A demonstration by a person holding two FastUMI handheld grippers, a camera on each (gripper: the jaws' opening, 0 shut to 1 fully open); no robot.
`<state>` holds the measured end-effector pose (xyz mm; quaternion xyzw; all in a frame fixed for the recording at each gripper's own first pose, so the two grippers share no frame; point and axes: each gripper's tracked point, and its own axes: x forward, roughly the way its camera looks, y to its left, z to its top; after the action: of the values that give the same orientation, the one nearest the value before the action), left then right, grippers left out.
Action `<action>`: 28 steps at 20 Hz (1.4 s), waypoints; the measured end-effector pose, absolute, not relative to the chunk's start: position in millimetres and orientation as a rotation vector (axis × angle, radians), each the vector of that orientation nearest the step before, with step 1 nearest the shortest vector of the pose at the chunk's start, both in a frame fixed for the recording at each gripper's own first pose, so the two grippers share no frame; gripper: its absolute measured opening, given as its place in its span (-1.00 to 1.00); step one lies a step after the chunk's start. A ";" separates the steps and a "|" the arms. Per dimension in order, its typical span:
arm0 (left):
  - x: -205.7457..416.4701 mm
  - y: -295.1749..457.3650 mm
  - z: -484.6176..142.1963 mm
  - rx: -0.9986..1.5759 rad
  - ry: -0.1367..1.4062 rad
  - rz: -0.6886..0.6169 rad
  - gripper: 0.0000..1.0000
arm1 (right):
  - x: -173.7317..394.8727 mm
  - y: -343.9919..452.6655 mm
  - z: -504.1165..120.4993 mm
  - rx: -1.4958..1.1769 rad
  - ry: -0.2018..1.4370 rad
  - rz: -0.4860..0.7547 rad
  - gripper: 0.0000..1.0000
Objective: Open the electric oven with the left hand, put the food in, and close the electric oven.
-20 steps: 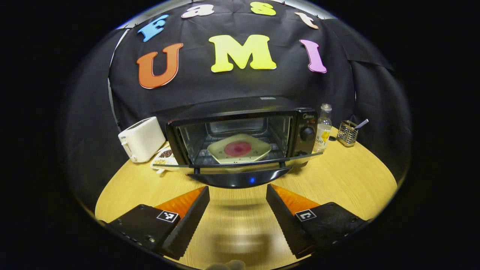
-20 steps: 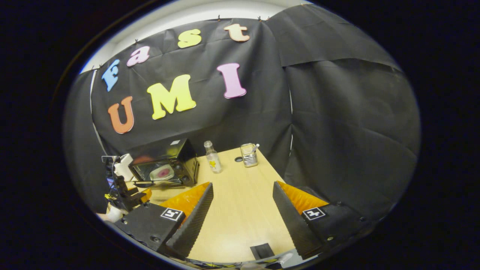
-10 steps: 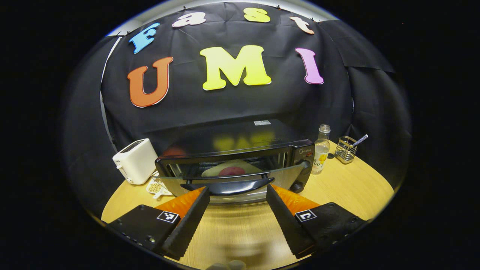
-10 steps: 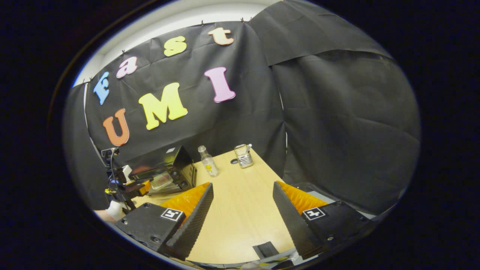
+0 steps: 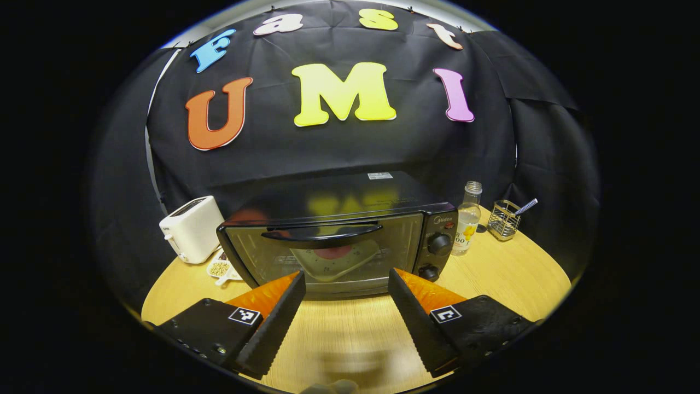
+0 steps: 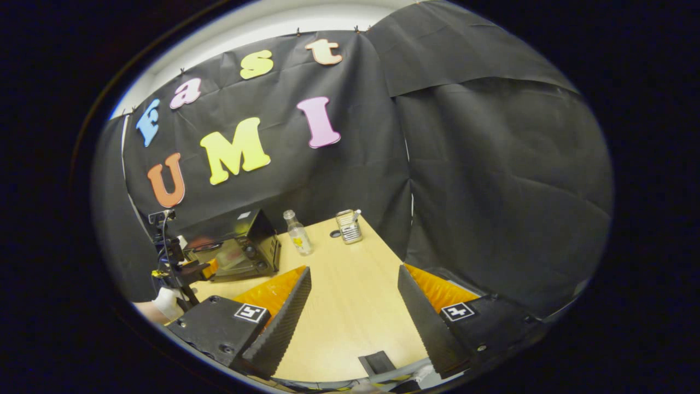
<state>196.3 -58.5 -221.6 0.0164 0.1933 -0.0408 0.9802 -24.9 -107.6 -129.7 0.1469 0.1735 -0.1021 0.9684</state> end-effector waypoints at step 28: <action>-113.7 -118.8 16.0 0.041 0.027 -0.015 0.93 | -116.5 -142.7 -66.3 0.036 0.081 0.036 0.92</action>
<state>-113.7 -118.8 16.0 0.0206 0.0135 -0.0073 0.9997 -116.5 -142.7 -66.3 0.0181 0.0405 0.0182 0.9989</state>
